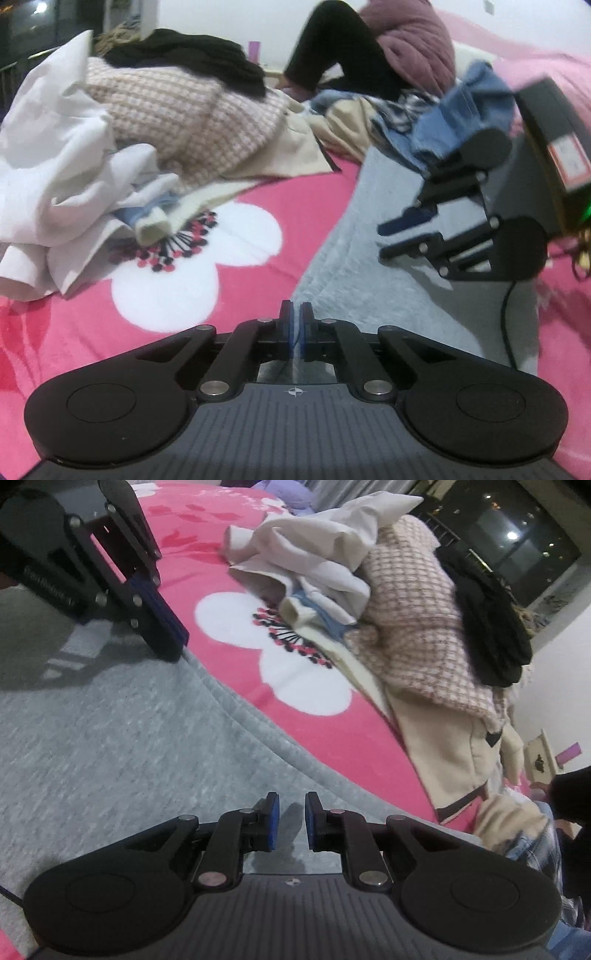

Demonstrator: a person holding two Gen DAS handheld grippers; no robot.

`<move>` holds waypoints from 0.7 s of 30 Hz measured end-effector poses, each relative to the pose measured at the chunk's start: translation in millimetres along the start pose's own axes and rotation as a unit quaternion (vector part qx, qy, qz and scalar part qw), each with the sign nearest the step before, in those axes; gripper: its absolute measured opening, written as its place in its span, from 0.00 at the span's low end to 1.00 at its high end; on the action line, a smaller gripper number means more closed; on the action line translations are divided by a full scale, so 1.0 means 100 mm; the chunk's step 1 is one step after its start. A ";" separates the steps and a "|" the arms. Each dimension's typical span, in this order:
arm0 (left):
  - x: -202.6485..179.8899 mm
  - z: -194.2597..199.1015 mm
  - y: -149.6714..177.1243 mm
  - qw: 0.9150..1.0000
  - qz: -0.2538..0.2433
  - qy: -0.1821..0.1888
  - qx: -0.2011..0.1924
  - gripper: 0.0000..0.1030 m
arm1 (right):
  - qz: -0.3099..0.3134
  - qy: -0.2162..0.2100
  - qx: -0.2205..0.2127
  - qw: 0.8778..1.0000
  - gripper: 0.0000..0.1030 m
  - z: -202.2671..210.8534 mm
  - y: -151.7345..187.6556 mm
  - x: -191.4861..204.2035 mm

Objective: Fold clothes

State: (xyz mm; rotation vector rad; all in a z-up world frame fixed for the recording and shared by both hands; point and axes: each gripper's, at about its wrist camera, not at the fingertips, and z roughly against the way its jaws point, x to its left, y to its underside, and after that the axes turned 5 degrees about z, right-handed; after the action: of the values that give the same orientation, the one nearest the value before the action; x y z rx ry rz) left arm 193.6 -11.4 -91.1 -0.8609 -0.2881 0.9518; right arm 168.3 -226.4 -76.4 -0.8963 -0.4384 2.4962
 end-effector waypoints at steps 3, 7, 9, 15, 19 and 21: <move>0.01 -0.08 0.01 1.000 -0.011 -0.015 0.009 0.01 | -0.020 0.011 -0.003 1.000 0.15 -0.05 0.02 -0.06; -0.08 -0.20 0.11 0.998 -0.052 -0.040 0.021 0.01 | -0.053 0.008 0.001 0.999 0.15 -0.15 0.07 -0.09; -0.11 -0.23 0.15 0.996 -0.068 -0.048 0.024 0.02 | -0.088 -0.009 -0.020 0.996 0.15 -0.07 0.07 -0.15; -0.08 -0.19 0.12 0.996 -0.063 -0.051 0.026 0.15 | -0.209 -0.093 -0.044 0.972 0.14 -0.32 0.19 -0.38; 0.04 -0.06 0.01 0.997 -0.024 -0.064 0.029 0.42 | -0.361 -0.012 -0.028 0.932 0.17 -0.37 0.58 -0.98; 0.09 0.06 -0.03 0.996 -0.007 -0.081 0.028 0.42 | -0.416 0.001 -0.044 0.908 0.17 -0.12 0.86 -1.17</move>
State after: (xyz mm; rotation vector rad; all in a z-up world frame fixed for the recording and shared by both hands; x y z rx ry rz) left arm 197.6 -2.3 -86.3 -0.7311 -0.4040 1.0149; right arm 230.4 -357.4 -62.7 -0.5633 -0.7499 1.6962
